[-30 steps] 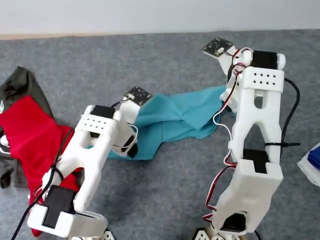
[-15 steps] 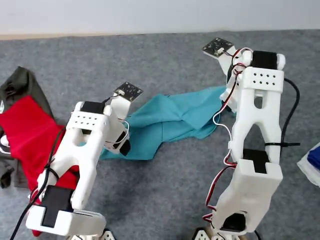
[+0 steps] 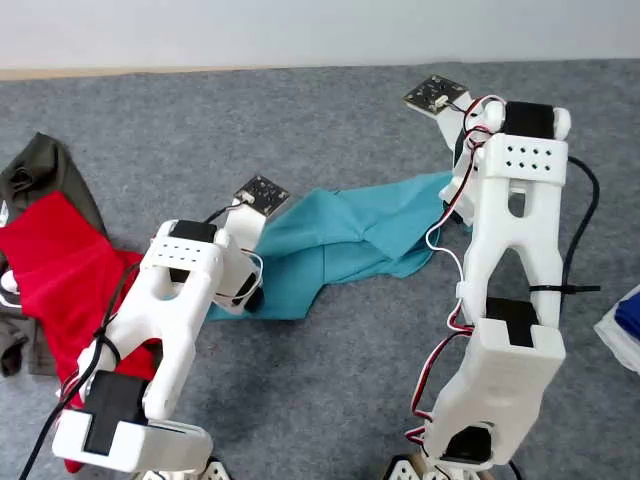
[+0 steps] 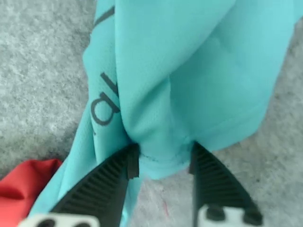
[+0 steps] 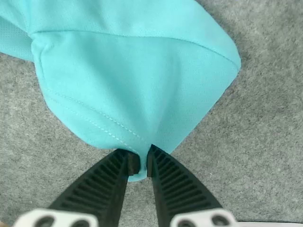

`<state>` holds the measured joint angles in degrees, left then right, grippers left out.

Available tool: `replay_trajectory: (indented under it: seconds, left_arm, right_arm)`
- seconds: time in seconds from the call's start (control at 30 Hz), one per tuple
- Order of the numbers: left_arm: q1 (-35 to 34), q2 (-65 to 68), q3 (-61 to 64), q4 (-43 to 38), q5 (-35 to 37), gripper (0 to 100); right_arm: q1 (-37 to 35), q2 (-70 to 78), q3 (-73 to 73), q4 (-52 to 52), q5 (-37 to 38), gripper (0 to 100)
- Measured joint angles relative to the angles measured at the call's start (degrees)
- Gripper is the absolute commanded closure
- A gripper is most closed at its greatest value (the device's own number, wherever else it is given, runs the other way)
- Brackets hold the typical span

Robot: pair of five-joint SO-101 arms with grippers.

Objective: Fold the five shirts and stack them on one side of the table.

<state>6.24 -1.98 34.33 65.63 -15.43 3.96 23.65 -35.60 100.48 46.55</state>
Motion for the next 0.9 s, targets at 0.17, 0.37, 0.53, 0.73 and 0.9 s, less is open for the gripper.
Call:
replay_trajectory:
  seconds: [0.17,0.37,0.53,0.73,0.9]
  left_arm:
    - [0.0,0.0,0.0,-0.7,0.0,98]
    - [0.0,0.0,-4.2,5.0,-0.2,100]
    - [0.0,0.0,-19.6,19.0,-0.2,100]
    - [0.0,-0.2,-45.7,32.5,3.1,100]
    - [0.2,-5.7,-61.6,33.3,6.5,100]
  right_arm:
    - [0.0,0.0,0.0,0.0,0.0,98.7]
    - [0.0,0.0,0.0,0.0,0.0,98.7]
    - [0.0,-5.5,0.1,0.0,0.0,98.7]
    - [0.0,-14.4,0.1,0.0,0.0,98.7]
    - [0.4,-22.8,0.1,0.0,0.0,98.7]
